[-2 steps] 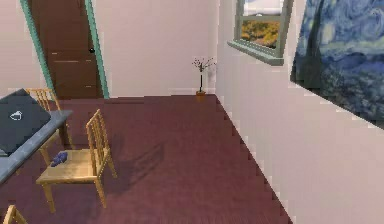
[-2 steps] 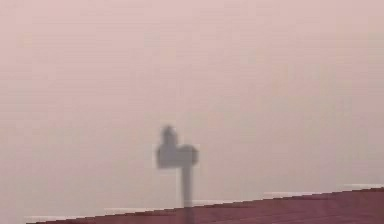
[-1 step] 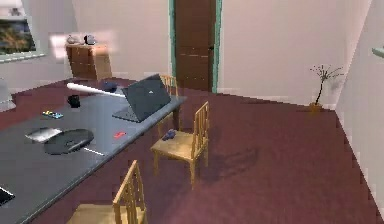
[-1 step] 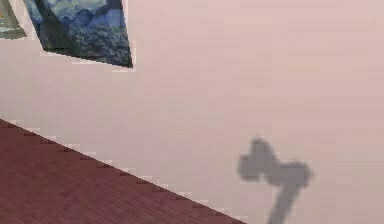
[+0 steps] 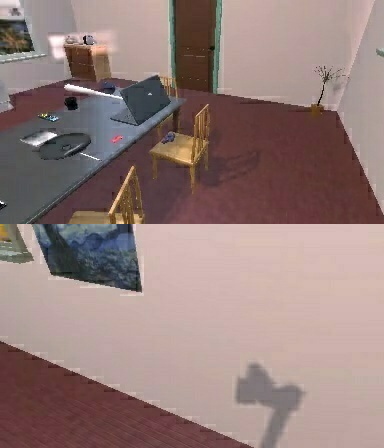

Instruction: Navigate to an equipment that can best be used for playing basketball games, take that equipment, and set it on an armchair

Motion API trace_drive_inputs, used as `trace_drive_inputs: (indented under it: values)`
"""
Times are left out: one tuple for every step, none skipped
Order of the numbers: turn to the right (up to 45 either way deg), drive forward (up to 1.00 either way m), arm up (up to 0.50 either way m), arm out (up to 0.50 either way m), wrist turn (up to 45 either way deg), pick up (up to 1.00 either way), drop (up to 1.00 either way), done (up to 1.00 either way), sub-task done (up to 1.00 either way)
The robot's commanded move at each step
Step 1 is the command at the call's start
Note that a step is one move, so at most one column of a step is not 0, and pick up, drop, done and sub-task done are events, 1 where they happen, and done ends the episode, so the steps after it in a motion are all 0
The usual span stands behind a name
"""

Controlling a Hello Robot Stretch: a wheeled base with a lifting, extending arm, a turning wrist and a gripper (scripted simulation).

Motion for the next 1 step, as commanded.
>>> trace_drive_inputs:
  values:
    - [21.0, 0.0, 0.0, 0.0, 0.0, 0.0, 0.0, 0.0, 0.0]
